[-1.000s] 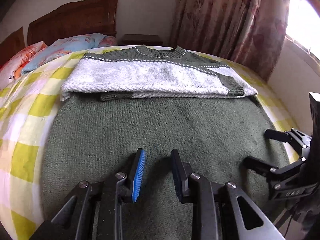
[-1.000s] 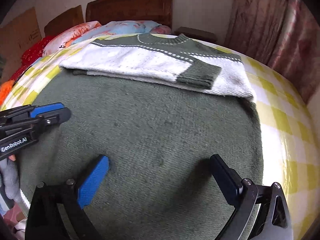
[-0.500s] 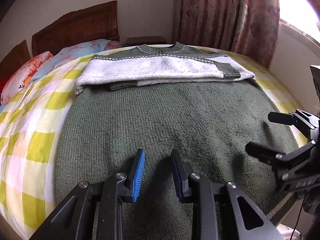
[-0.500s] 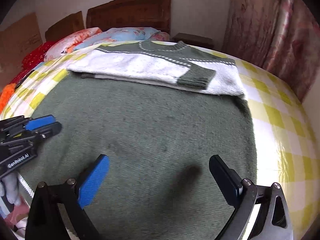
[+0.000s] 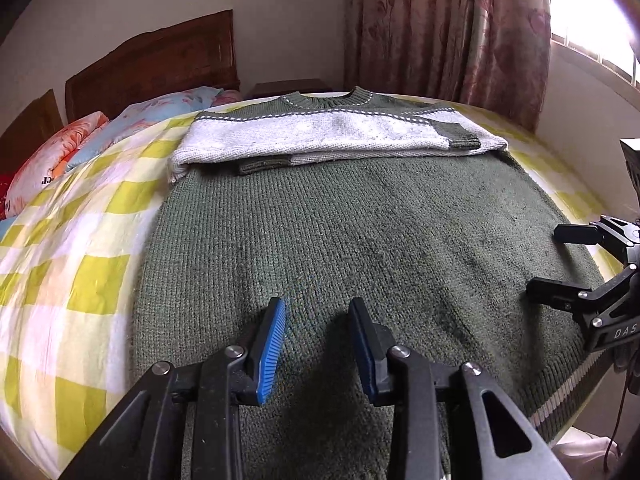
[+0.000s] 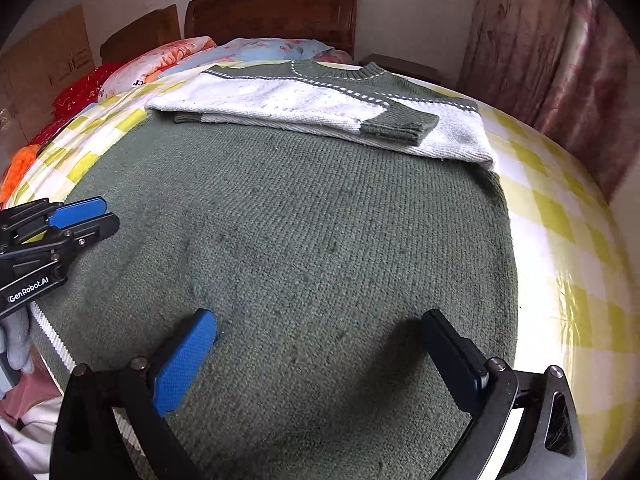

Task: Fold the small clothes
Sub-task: 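Grasp the white-striped green hem with both tools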

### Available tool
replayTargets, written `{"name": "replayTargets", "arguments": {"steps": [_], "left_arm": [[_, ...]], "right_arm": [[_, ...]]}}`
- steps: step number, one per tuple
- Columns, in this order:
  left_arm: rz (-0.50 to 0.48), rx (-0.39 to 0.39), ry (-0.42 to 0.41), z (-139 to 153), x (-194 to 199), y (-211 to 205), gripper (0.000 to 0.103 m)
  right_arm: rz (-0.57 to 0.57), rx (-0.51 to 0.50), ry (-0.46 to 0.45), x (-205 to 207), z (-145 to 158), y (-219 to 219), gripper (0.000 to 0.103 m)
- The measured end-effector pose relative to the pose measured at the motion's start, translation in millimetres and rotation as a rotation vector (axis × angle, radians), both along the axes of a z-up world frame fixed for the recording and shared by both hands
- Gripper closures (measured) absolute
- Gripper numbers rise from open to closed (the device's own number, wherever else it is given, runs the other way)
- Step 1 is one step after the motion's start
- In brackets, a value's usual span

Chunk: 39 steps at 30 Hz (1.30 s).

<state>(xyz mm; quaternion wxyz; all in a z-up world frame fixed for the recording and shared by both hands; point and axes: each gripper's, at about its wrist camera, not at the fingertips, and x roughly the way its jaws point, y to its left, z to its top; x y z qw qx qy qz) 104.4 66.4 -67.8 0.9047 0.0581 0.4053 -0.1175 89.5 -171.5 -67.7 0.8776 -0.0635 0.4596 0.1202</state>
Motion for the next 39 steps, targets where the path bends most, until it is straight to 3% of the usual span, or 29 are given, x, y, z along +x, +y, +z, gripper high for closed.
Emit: {"name": "replayTargets", "arguments": {"steps": [4, 9, 12, 15, 18, 22, 28, 33, 39], "left_arm": [[0.018, -0.017, 0.012, 0, -14, 18, 0.068], [0.006, -0.097, -0.017, 0, -49, 56, 0.069], [0.053, -0.061, -0.021, -4, -66, 72, 0.069], [0.066, -0.127, -0.014, -1, -84, 91, 0.069], [0.115, -0.077, 0.020, -3, -91, 102, 0.067], [0.117, -0.282, 0.073, -5, -98, 130, 0.067], [0.085, -0.467, 0.138, -9, -95, 135, 0.067], [0.061, -0.462, 0.154, -8, -97, 127, 0.067], [0.050, -0.501, 0.182, -9, -97, 131, 0.066]], "right_arm": [[-0.011, -0.004, -0.003, -15, 0, -14, 0.000], [0.001, 0.011, -0.036, -48, 0, -36, 0.000], [0.001, -0.031, -0.060, -67, 1, -42, 0.000], [-0.059, 0.025, -0.026, -78, -1, -62, 0.000], [-0.101, 0.051, -0.009, -94, -1, -81, 0.000], [-0.128, 0.086, 0.028, -113, 2, -101, 0.000], [-0.080, 0.186, 0.041, -122, 8, -87, 0.000], [-0.046, 0.202, 0.073, -124, 10, -65, 0.000], [-0.067, 0.213, 0.101, -129, 9, -74, 0.000]]}}
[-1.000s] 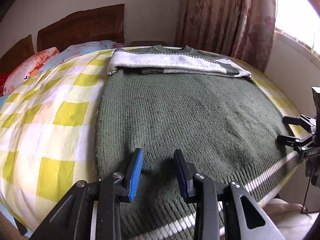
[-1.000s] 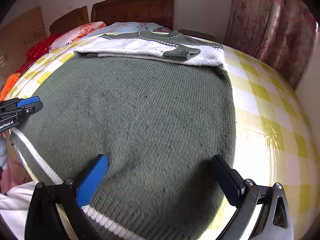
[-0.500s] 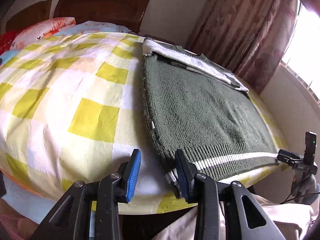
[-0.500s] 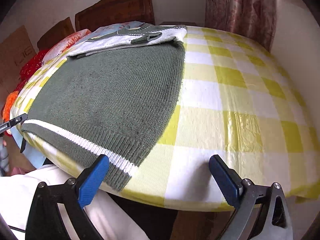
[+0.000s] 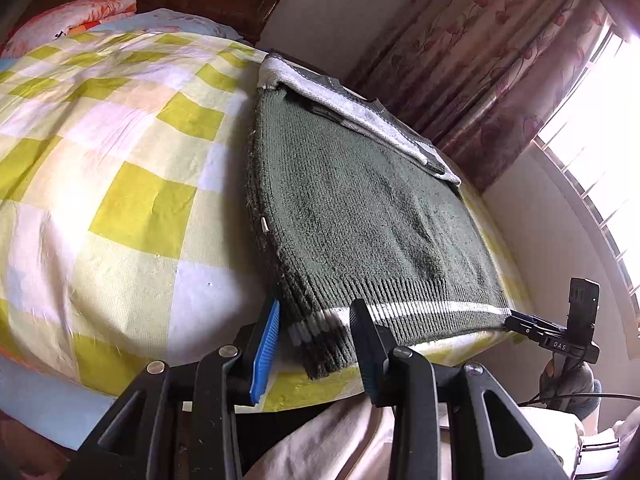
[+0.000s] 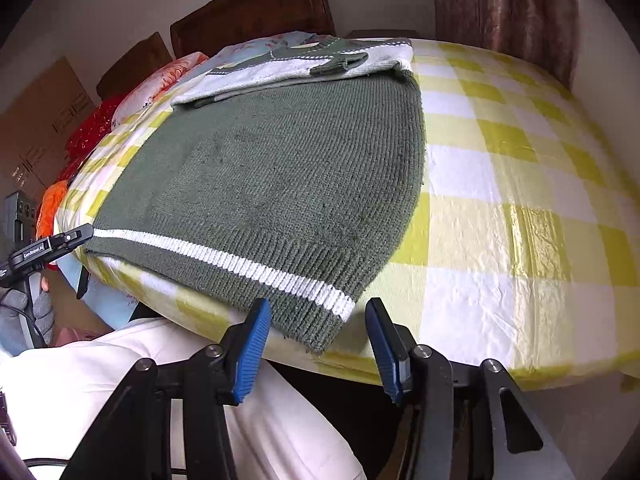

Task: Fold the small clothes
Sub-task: 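Grasp the white-striped green hem with both tools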

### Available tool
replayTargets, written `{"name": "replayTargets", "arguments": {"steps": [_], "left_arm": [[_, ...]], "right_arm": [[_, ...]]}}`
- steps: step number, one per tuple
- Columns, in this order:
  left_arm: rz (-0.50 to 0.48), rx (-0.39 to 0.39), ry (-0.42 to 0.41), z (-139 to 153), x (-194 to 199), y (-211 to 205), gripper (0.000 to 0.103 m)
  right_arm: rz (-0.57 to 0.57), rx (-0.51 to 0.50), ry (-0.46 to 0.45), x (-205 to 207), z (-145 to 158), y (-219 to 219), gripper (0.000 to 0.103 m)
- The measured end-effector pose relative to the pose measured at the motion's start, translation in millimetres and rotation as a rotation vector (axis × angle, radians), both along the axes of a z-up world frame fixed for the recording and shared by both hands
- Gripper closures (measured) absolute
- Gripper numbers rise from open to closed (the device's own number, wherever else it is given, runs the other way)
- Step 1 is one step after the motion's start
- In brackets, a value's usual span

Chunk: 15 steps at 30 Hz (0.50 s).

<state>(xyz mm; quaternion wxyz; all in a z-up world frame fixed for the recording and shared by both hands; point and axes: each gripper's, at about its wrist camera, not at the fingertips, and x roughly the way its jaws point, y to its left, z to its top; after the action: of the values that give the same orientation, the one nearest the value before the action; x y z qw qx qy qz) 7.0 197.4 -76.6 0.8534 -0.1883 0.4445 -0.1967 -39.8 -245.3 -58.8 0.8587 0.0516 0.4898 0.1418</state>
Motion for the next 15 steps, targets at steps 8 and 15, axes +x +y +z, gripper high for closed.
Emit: {"name": "replayTargets", "arguments": {"steps": [8, 15], "left_arm": [[0.007, -0.043, 0.007, 2, 22, -13, 0.046], [0.004, 0.049, 0.071, 8, 26, -28, 0.044]], "right_arm": [[-0.002, -0.007, -0.036, 11, 0, 14, 0.000], [0.020, -0.033, -0.035, 7, 0, 14, 0.000]]}}
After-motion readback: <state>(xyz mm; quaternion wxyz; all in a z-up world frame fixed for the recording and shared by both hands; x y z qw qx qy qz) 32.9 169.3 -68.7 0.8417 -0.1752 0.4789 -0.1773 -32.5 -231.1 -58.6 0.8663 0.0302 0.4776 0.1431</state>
